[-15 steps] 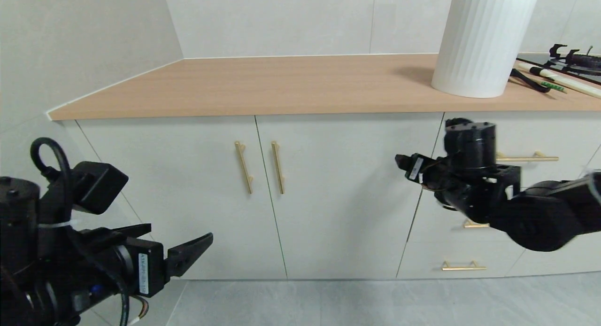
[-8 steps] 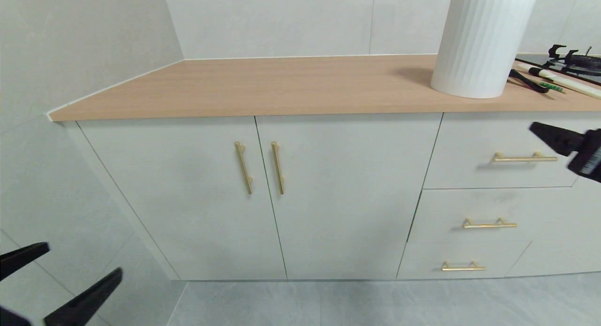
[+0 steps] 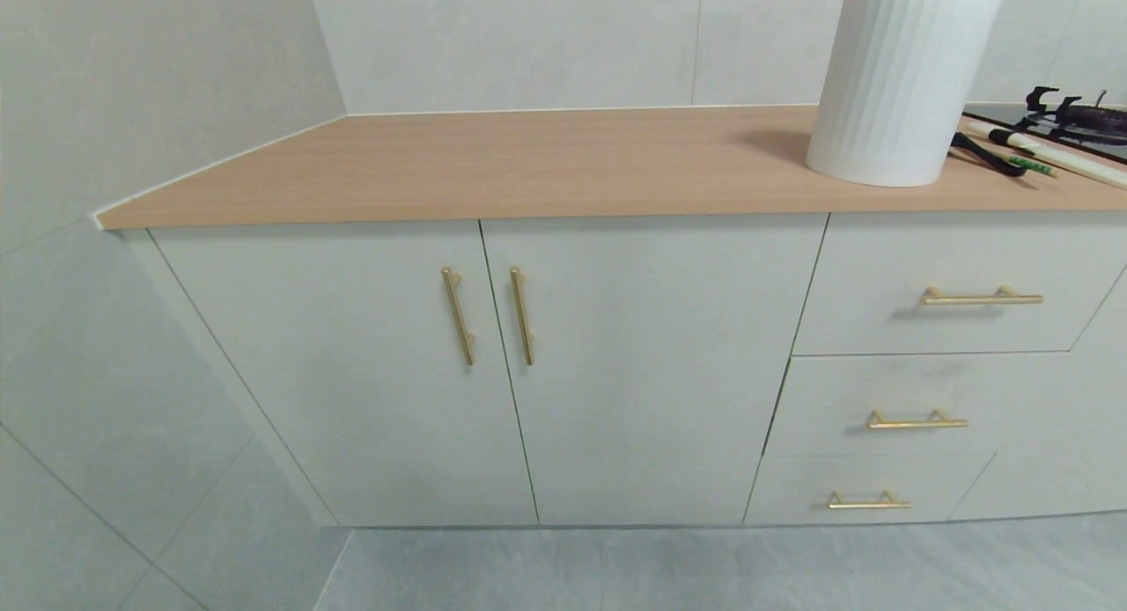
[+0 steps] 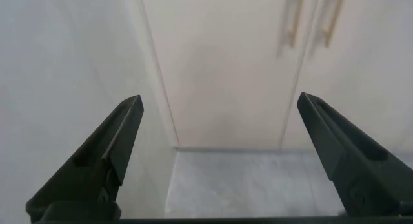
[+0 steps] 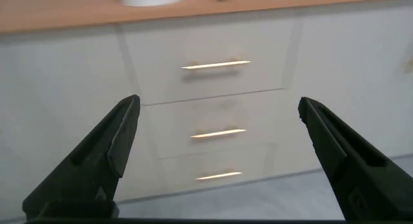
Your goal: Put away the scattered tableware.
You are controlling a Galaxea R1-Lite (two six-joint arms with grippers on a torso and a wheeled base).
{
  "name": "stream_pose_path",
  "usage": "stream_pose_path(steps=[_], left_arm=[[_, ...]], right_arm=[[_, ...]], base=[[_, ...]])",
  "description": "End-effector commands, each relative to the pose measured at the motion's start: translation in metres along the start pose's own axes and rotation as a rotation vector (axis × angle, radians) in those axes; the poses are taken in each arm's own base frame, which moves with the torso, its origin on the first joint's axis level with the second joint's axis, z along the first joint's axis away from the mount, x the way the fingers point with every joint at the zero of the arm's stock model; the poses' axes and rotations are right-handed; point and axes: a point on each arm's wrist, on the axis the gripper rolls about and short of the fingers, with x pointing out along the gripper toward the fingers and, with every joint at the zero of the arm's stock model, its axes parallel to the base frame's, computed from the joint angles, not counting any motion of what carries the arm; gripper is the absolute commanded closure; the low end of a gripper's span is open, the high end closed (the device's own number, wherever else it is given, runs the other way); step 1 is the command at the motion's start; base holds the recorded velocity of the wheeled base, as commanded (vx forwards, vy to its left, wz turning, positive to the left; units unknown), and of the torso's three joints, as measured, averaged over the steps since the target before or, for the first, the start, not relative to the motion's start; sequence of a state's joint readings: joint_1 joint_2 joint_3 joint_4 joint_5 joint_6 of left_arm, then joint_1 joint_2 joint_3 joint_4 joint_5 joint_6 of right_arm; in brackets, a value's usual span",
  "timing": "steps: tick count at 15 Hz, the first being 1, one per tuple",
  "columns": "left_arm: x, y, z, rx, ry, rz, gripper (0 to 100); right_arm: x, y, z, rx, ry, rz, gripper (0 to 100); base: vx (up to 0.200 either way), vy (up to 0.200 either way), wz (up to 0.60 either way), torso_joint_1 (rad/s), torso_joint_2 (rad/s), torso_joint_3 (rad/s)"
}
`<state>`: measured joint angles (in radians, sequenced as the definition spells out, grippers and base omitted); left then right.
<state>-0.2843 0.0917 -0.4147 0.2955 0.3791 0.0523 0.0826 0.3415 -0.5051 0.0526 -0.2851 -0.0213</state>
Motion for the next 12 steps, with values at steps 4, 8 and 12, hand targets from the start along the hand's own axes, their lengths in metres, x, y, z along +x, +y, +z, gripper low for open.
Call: stream_pose_path(steps=[4, 8, 12], left_arm=[[-0.003, -0.006, 0.026, 0.015, -0.005, 0.14, 0], [-0.006, -0.018, -0.03, -0.022, 0.012, 0.253, 0], [0.024, -0.024, -0.077, -0.143, -0.026, 0.153, 0]], right_arm=[[-0.04, -0.005, -0.06, -0.052, -0.096, -0.088, 0], [-0.022, -0.002, -0.107, -0.032, -0.038, -0.105, 0], [-0.017, 0.0, -0.132, -0.046, 0.057, -0.068, 0]], base=[[0.0, 0.0, 0.0, 0.0, 0.0, 0.0], [0.0, 0.0, 0.0, 0.0, 0.0, 0.0], [0.0, 0.0, 0.0, 0.0, 0.0, 0.0]])
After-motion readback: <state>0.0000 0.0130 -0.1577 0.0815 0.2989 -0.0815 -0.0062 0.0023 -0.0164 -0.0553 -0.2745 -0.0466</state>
